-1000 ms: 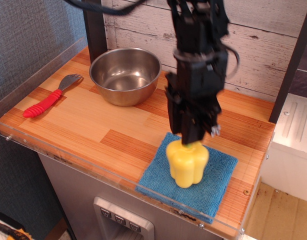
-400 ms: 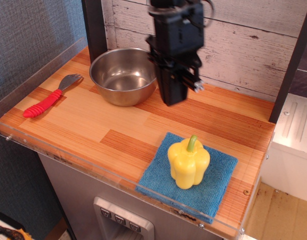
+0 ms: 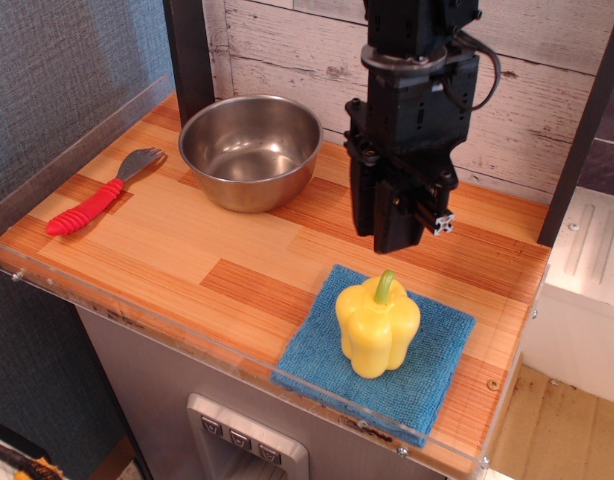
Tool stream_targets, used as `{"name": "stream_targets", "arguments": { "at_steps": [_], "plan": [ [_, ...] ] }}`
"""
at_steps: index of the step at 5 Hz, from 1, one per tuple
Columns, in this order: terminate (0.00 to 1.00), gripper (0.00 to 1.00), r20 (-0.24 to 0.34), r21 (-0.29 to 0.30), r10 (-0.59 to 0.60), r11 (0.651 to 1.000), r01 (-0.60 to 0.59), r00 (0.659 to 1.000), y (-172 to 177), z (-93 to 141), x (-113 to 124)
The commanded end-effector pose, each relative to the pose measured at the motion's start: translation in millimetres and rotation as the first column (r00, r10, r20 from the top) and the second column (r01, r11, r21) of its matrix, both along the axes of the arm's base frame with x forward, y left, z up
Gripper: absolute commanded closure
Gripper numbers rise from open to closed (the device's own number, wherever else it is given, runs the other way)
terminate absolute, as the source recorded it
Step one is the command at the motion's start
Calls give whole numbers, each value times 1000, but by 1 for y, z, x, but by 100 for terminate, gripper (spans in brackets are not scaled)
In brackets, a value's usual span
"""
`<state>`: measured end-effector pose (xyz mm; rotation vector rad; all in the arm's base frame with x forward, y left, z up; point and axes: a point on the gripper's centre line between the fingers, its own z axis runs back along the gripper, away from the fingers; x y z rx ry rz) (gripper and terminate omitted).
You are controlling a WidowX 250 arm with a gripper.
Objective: Pick the yellow capsicum and put it in bowl
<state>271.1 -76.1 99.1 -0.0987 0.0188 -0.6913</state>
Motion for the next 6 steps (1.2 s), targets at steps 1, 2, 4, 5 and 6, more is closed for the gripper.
{"name": "stream_targets", "arguments": {
  "at_steps": [1,2,4,5,6],
  "plan": [
    [0,0,43,1,-18,1000,18,999,-3,8,-9],
    [0,0,20,14,-17,1000,17,1000,-4,-3,-10],
    [0,0,-7,36,-21,999,21,1000,-6,-16,-8],
    [0,100,-12,35,-22,999,22,1000,-7,-20,-7],
    [0,100,-20,39,-21,999,22,1000,-6,-22,-7]
  ]
}}
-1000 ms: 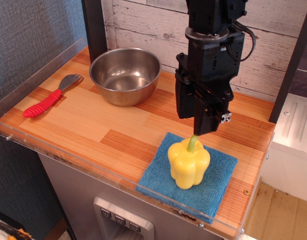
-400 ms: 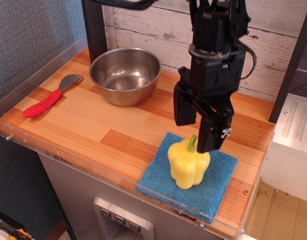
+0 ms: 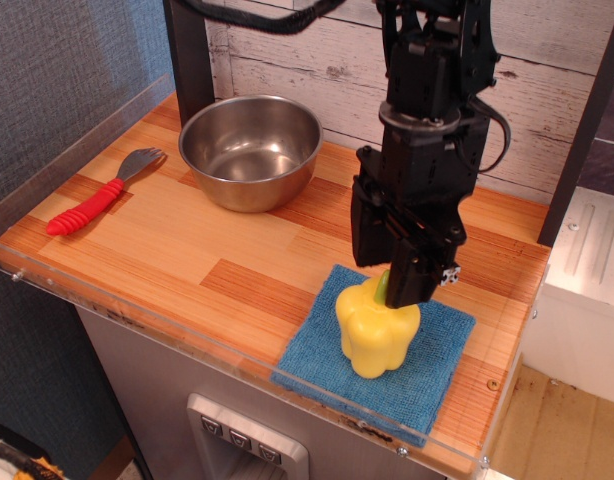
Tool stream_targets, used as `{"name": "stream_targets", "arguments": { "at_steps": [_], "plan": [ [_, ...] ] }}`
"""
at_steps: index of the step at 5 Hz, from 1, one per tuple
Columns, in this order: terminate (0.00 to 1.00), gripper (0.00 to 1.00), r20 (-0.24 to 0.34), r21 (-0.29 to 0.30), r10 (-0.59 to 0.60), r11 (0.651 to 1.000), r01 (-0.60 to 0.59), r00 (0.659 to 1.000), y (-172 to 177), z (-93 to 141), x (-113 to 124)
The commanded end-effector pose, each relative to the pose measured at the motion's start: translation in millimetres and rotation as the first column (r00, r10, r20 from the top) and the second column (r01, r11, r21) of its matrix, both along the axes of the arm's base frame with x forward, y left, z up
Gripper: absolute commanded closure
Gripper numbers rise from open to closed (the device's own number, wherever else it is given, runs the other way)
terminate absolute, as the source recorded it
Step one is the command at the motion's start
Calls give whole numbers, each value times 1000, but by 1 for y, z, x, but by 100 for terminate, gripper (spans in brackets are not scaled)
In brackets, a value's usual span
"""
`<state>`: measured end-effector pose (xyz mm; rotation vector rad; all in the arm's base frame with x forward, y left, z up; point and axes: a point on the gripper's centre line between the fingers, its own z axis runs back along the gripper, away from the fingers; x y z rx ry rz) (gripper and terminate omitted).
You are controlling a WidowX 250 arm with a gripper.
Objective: Pick the yellow capsicum and put it in bowl
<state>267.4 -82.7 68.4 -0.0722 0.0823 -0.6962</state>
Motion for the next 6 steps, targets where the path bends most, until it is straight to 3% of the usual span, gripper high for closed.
{"name": "stream_targets", "arguments": {
  "at_steps": [1,4,5,6],
  "plan": [
    [0,100,15,-2,-12,1000,12,1000,2,4,-2],
    [0,100,35,-50,27,998,-25,999,14,17,4],
    [0,100,86,-77,62,996,-55,994,23,37,11],
    [0,100,156,-93,168,983,-155,973,52,67,27]
  ]
}}
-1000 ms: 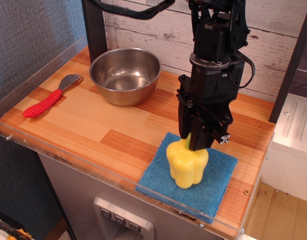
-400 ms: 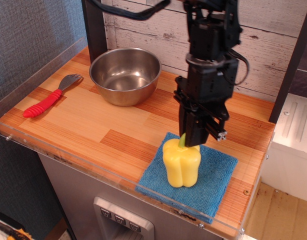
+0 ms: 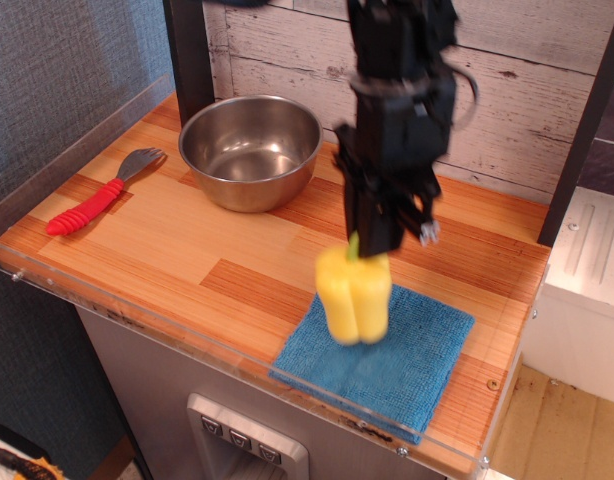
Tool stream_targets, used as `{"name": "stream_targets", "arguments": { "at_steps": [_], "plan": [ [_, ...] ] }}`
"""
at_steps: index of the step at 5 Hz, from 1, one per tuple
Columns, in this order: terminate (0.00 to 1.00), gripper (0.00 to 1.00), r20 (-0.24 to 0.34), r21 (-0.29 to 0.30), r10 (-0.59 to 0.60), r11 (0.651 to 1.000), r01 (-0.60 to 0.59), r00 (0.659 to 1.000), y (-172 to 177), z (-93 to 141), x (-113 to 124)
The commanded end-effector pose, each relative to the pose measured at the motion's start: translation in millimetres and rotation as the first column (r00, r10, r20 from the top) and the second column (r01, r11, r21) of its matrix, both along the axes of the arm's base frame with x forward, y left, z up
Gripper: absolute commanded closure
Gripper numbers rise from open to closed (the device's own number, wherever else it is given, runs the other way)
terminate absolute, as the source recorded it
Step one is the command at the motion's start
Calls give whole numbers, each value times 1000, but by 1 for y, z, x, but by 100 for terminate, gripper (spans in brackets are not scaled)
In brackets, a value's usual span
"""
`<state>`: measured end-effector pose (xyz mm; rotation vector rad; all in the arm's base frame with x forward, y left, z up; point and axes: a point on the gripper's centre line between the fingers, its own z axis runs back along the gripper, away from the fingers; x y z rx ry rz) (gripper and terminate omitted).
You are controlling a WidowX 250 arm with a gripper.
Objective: Pick the yellow capsicum and put it in bowl
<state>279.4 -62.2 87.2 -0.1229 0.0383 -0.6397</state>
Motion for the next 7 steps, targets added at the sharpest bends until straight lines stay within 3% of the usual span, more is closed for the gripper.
{"name": "stream_targets", "arguments": {
  "at_steps": [1,2,3,4,5,6,7],
  "plan": [
    [0,100,187,-23,217,976,-217,958,69,71,32],
    [0,100,196,-9,363,930,-369,911,120,78,57],
    [0,100,177,8,434,897,-442,883,155,66,74],
    [0,100,121,28,453,888,-460,883,162,40,82],
    [0,0,40,37,458,887,-460,888,153,14,83],
    [0,0,46,38,425,904,-427,904,140,15,83],
    [0,0,88,27,399,915,-403,913,131,30,78]
  ]
}}
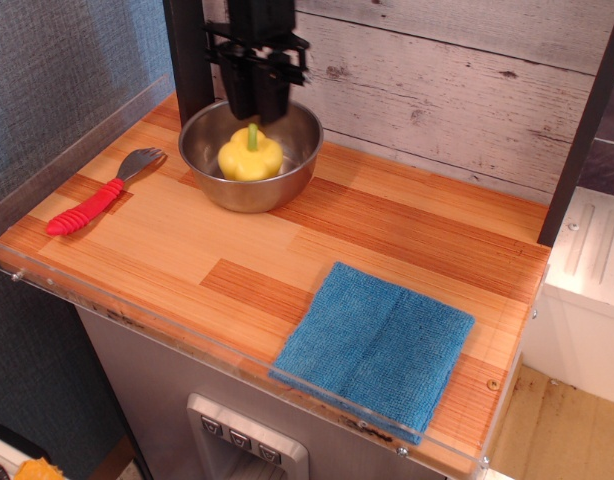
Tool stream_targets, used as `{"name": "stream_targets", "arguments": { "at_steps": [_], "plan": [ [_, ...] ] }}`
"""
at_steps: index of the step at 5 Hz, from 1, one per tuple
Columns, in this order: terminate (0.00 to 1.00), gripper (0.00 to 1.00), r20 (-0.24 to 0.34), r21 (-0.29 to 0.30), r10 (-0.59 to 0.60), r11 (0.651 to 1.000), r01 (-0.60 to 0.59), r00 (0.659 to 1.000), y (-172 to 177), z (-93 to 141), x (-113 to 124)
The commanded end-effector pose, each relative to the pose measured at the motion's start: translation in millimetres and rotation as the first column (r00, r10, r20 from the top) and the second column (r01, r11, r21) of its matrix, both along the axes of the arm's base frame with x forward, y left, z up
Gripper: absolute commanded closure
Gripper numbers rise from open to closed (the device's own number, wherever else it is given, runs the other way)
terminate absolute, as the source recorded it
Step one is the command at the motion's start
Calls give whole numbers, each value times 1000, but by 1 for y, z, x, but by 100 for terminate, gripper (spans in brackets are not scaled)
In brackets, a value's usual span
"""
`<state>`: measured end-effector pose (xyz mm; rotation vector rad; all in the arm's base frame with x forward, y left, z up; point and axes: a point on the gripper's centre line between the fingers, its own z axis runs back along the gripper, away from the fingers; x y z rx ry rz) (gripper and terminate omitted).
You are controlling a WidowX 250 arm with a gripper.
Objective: Pick the yellow capsicum and put it in bowl
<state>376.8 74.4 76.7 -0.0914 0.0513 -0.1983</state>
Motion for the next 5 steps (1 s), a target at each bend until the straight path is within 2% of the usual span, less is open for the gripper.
{"name": "stream_targets", "arguments": {
  "at_steps": [1,2,3,4,5],
  "plan": [
    [0,0,174,61,-48,997,38,984,-18,66,-30],
    [0,0,204,82,-39,996,23,978,-36,78,-46],
    [0,0,178,93,-3,996,-14,984,-47,70,-54],
    [0,0,178,93,-3,996,-14,984,-47,70,-54],
    [100,0,178,93,-3,996,-14,984,-47,70,-54]
  ]
}}
